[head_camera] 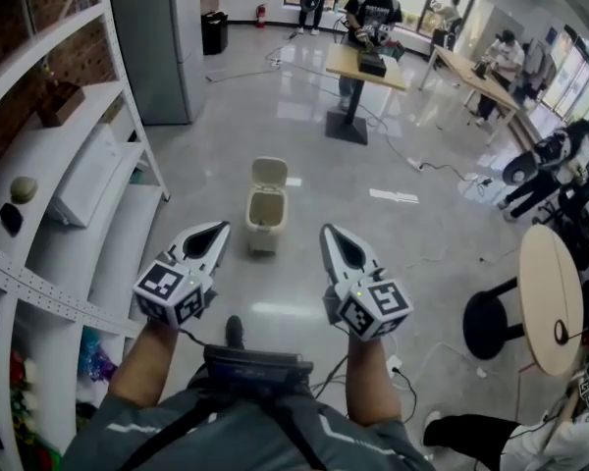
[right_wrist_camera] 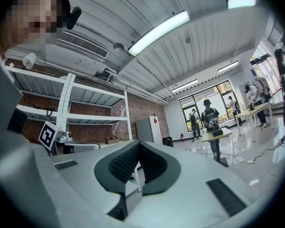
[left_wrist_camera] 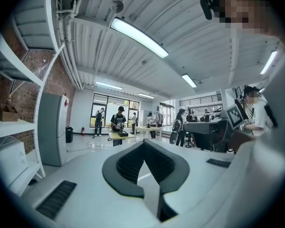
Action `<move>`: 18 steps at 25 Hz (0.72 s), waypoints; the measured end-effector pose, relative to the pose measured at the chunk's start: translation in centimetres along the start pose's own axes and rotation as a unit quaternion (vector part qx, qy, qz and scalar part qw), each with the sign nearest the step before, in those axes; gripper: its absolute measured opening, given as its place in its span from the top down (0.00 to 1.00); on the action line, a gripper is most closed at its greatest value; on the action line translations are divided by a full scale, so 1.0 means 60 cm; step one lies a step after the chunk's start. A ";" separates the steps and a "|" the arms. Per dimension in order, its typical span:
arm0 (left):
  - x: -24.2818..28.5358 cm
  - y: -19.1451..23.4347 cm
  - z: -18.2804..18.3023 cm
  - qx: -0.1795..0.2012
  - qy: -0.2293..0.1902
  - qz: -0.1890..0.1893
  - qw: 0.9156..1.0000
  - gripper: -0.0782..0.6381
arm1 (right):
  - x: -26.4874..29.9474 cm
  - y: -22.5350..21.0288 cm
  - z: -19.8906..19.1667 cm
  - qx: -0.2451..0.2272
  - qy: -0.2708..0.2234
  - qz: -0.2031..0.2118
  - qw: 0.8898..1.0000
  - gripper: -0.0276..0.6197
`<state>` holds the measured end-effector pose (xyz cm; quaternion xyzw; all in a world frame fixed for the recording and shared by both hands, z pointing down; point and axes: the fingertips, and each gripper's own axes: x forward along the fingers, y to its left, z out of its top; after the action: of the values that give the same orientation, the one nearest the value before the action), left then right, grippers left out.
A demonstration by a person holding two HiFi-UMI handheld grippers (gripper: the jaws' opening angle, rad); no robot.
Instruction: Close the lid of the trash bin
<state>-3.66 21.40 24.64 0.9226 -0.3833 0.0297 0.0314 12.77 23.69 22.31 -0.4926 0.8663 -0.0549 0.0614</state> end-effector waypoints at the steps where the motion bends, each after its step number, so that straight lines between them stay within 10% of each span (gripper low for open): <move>1: 0.008 0.013 0.005 0.000 -0.004 0.000 1.000 0.90 | 0.013 -0.003 0.001 -0.004 0.002 -0.002 1.000 0.94; 18: 0.147 0.265 0.028 -0.023 -0.021 -0.023 0.999 0.90 | 0.282 -0.066 0.009 -0.014 0.025 -0.025 0.999 0.94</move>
<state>-8.68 3.87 24.20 0.9306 -0.3632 0.0012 0.0450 7.64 7.14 21.51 -0.5138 0.8555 -0.0561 0.0314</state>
